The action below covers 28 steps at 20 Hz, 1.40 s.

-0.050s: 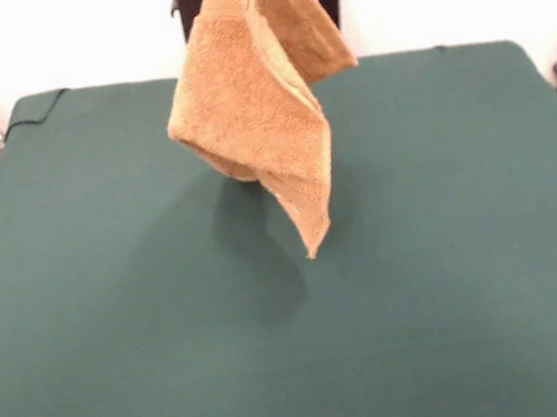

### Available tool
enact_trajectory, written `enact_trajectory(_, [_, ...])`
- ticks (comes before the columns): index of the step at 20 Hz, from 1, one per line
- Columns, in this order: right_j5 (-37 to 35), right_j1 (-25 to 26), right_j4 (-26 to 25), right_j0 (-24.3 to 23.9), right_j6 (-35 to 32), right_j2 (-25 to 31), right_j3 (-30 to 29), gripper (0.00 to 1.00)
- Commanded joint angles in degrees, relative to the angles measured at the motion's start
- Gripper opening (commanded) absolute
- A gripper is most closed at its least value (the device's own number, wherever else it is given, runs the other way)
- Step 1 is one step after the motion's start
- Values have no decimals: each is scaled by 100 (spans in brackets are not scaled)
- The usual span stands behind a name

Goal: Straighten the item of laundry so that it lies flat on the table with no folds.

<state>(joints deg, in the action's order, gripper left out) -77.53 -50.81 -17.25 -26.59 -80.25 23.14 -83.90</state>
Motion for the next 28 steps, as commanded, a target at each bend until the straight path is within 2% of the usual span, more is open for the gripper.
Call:
enact_trajectory(1, [-366, 3, 136, 437, 70, 398, -179, 0])
enact_trajectory(11, [387, 678, 289, 162, 616, 595, -331, 0])
enact_trajectory(17, [183, 687, 415, 61, 580, 616, -359, 0])
enact_trajectory(22, [129, 892, 374, -92, 1014, 851, -291, 0])
enact_trajectory(28, [11, 1429, 77, -197, 1495, 1052, 207, 0])
